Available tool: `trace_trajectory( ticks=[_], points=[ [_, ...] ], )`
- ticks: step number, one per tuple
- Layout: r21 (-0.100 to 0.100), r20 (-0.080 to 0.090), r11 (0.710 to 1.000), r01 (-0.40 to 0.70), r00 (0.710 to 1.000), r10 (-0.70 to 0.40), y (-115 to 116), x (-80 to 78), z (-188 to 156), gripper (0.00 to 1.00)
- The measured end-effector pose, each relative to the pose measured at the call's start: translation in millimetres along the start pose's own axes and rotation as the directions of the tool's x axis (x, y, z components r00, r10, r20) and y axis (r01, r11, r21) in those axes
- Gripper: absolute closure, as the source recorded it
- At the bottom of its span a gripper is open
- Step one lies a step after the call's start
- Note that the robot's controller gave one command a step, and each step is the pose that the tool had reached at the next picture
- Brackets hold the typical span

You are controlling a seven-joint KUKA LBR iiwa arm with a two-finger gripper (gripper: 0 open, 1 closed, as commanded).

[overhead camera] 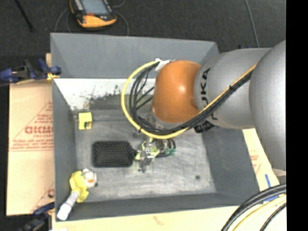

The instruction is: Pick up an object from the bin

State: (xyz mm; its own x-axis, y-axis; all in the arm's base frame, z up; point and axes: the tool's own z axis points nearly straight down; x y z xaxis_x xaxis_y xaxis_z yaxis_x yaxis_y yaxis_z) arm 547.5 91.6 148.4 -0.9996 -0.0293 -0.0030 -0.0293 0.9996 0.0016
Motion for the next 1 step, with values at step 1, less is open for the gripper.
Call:
trace_trajectory(
  ticks=[1],
  points=[
    [0.003, 0.008, 0.979, 0.205, 0.979, -0.205, -17.8, -22.1, 74.5, 1.0]
  ],
)
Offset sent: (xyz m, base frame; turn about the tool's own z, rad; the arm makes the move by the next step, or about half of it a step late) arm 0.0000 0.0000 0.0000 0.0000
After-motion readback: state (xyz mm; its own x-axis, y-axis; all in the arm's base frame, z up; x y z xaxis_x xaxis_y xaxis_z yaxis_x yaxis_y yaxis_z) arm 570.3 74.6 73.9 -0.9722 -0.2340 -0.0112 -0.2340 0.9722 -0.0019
